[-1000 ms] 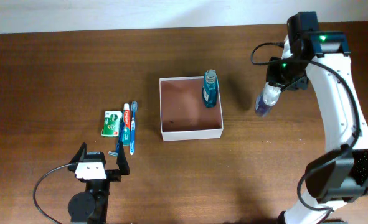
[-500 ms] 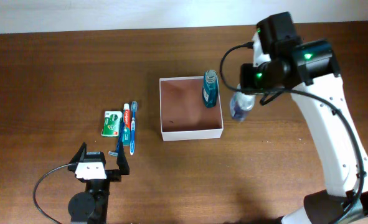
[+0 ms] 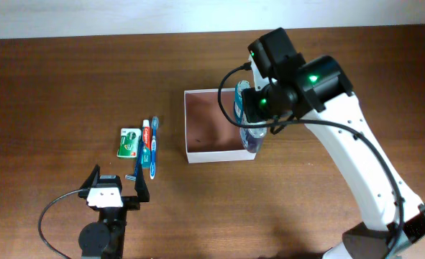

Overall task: Pack container
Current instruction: 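Carry the soap bottle left and lower it into the box front, then open the right gripper and raise it away to the right, then move the left gripper down onto the blue razor handle, then close the left gripper on the razor and lift it toward the box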

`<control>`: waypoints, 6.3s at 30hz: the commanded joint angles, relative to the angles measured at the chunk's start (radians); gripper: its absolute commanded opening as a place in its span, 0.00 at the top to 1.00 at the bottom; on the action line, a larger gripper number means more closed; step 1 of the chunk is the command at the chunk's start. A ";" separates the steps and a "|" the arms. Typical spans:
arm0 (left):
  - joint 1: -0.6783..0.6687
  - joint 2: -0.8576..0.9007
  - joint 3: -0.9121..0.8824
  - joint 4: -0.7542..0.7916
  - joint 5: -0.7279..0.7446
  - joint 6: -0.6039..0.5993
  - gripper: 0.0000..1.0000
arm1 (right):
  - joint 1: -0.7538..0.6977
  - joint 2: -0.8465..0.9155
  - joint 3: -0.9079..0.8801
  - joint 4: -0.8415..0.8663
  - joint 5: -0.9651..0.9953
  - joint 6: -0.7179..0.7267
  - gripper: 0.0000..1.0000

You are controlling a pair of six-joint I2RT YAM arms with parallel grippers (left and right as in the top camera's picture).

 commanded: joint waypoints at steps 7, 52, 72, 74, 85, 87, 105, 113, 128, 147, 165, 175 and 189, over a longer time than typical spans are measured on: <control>-0.004 -0.008 -0.006 0.003 -0.011 0.008 0.01 | 0.021 0.064 0.026 0.056 0.019 0.010 0.71; -0.004 -0.008 -0.006 0.003 -0.011 0.008 0.01 | 0.020 0.147 -0.173 0.169 0.084 0.056 0.71; -0.004 -0.008 -0.006 0.003 -0.011 0.008 0.01 | 0.020 0.145 -0.241 0.206 0.054 0.055 0.48; -0.004 -0.008 -0.006 0.003 -0.011 0.008 0.01 | 0.015 0.139 -0.235 0.206 0.053 0.051 0.47; -0.004 -0.008 -0.006 0.003 -0.011 0.008 0.01 | -0.011 0.002 -0.046 0.121 -0.028 -0.021 0.47; -0.004 -0.008 -0.006 0.003 -0.011 0.008 0.01 | -0.036 -0.046 -0.044 0.103 0.028 -0.021 0.47; -0.004 -0.008 -0.006 0.003 -0.011 0.008 0.01 | -0.440 -0.177 -0.047 -0.080 0.159 -0.020 0.02; -0.004 -0.008 -0.006 0.003 -0.011 0.008 0.01 | -0.440 -0.177 -0.047 -0.079 0.159 -0.020 0.02; -0.004 -0.008 -0.006 0.158 0.057 0.008 0.01 | -0.440 -0.177 -0.047 -0.079 0.159 -0.020 0.02; -0.004 0.949 0.865 -0.330 0.137 0.143 0.01 | -0.440 -0.177 -0.047 -0.079 0.159 -0.020 0.02; 0.037 1.292 0.885 -0.612 0.246 0.122 0.09 | -0.440 -0.177 -0.047 -0.079 0.159 -0.020 0.02; 0.037 1.342 0.825 -0.599 0.193 0.121 0.50 | -0.440 -0.177 -0.047 -0.079 0.159 -0.020 0.02; 0.073 1.522 0.825 -0.505 0.158 0.121 0.64 | -0.440 -0.177 -0.047 -0.079 0.159 -0.020 0.02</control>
